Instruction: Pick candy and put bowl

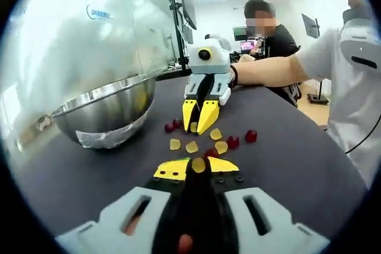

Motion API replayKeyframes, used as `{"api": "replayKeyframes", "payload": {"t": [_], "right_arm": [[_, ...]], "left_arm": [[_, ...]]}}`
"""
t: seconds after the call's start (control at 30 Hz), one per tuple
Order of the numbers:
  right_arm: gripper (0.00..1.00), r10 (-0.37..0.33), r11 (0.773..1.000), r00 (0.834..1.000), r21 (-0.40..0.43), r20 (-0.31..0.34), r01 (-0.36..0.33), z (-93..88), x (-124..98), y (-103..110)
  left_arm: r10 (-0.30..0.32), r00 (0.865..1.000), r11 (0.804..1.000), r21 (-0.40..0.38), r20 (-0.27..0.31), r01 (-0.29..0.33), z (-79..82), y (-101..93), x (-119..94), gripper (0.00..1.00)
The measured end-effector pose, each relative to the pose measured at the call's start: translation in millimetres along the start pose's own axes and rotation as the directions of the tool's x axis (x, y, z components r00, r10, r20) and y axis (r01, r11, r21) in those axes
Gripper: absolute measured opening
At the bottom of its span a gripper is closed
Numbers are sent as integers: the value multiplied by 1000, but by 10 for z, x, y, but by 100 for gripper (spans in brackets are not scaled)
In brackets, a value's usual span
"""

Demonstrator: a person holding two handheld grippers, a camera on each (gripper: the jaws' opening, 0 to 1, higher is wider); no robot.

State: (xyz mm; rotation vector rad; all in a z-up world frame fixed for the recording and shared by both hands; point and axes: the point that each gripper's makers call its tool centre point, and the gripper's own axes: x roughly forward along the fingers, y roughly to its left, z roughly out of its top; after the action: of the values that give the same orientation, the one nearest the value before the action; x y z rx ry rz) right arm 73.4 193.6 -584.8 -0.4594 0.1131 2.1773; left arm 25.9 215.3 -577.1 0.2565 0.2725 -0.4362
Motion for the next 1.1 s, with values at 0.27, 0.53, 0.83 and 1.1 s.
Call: {"api": "replayKeyframes", "payload": {"t": [0.27, 0.53, 0.83, 1.1], "right_arm": [[3, 6, 998, 999, -60, 52, -3, 330, -233, 20], [3, -180, 978, 963, -68, 201, 197, 1309, -608, -769], [4, -250, 965, 947, -28, 199, 261, 1388, -490, -1154], [21, -283, 953, 952, -75, 121, 293, 1143, -390, -1294]], "left_arm": [[43, 994, 998, 47, 97, -48, 399, 87, -149, 2], [232, 951, 967, 58, 206, -248, 1381, 993, -319, 2], [235, 957, 967, 62, 170, -249, 1445, 1218, -52, 2], [233, 963, 972, 9, 137, -236, 1257, 1299, 44, 18]]}}
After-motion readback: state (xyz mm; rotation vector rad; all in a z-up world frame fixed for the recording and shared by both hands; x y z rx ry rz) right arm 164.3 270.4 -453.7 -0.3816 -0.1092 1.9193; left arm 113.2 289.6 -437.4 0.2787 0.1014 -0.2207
